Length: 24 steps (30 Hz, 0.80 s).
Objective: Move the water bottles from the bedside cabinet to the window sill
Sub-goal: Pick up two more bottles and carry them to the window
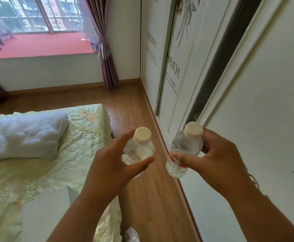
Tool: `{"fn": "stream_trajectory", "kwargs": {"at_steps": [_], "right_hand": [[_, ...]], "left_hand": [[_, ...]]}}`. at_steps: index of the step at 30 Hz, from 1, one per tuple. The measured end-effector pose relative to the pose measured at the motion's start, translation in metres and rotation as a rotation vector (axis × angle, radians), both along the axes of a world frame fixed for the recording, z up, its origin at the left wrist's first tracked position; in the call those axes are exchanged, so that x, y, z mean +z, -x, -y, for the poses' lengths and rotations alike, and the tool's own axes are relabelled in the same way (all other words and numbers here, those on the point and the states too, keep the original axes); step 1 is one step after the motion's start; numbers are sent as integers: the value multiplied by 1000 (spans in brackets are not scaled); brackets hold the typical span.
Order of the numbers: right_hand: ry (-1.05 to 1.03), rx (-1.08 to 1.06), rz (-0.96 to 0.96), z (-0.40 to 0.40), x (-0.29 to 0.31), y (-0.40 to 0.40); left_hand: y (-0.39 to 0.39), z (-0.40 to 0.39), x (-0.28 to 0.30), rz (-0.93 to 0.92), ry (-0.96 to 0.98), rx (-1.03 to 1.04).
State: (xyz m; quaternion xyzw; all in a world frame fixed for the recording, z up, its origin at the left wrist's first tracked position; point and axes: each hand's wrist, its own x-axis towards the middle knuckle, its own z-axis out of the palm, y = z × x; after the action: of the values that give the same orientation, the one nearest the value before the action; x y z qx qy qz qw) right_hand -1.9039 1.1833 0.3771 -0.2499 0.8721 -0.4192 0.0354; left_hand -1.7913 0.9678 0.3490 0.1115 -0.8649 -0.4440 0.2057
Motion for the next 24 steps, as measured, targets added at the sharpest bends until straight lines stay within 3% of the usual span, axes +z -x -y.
{"fn": "stream_trajectory", "kwargs": {"at_steps": [14, 24], "right_hand": [[-54, 194, 59, 136, -28, 94], [24, 301, 45, 222, -22, 248]], "left_hand": [[52, 116, -17, 58, -68, 167], [178, 177, 9, 37, 7, 336]]}}
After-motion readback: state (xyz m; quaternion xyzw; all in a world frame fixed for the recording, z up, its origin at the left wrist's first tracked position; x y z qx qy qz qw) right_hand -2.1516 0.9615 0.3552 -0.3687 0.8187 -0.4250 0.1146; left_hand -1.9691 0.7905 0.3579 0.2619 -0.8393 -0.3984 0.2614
